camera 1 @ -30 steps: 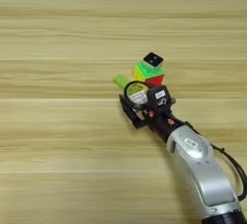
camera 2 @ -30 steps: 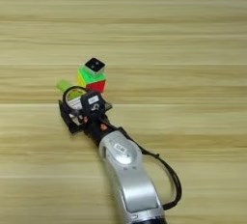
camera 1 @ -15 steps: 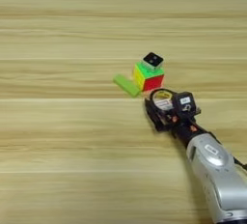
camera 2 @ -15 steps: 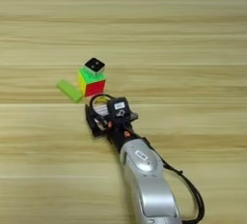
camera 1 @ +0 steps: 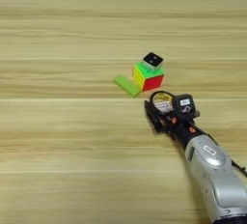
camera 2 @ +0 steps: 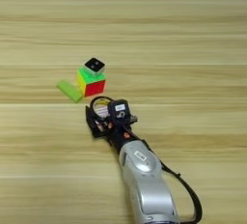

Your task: Move the objects on the table

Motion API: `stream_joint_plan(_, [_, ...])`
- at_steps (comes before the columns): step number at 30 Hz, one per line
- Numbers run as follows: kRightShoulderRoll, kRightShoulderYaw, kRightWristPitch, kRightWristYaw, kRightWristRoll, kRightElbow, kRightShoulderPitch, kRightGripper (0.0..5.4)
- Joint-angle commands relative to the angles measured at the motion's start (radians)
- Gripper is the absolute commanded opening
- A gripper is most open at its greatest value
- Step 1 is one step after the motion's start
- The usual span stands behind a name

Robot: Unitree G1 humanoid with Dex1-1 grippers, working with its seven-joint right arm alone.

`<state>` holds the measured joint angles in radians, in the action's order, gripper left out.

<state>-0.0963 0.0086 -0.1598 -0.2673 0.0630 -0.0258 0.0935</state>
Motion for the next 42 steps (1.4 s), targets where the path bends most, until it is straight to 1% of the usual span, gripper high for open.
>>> stream_joint_plan(1, [-0.001,-0.004,0.022,0.015,0.004,-0.012,-0.040,4.04])
stream_joint_plan(4, [0.000,-0.002,0.021,0.017,0.002,-0.011,-0.039,4.04])
stream_joint_plan(5, [0.000,-0.002,0.021,0.017,0.001,-0.012,-0.039,4.40])
stream_joint_plan(6, [0.000,-0.002,0.021,0.018,0.001,-0.013,-0.039,4.44])
stream_joint_plan(12, [0.002,0.001,0.022,0.019,0.001,-0.015,-0.041,5.16])
stream_joint_plan(15, [0.002,0.003,0.024,0.019,0.001,-0.025,-0.040,5.35])
stream_joint_plan(20, [0.003,0.003,0.031,0.020,0.001,-0.053,-0.051,5.35])
stream_joint_plan(26, [0.005,0.019,0.035,0.015,-0.005,-0.090,-0.085,5.35])
stream_joint_plan(32, [-0.006,0.019,0.035,0.016,-0.009,-0.129,-0.126,5.35])
stream_joint_plan(36, [-0.015,0.016,0.037,0.015,-0.014,-0.127,-0.152,5.35])
stream_joint_plan(42, [-0.024,0.008,0.047,0.020,-0.027,-0.076,-0.217,5.35])
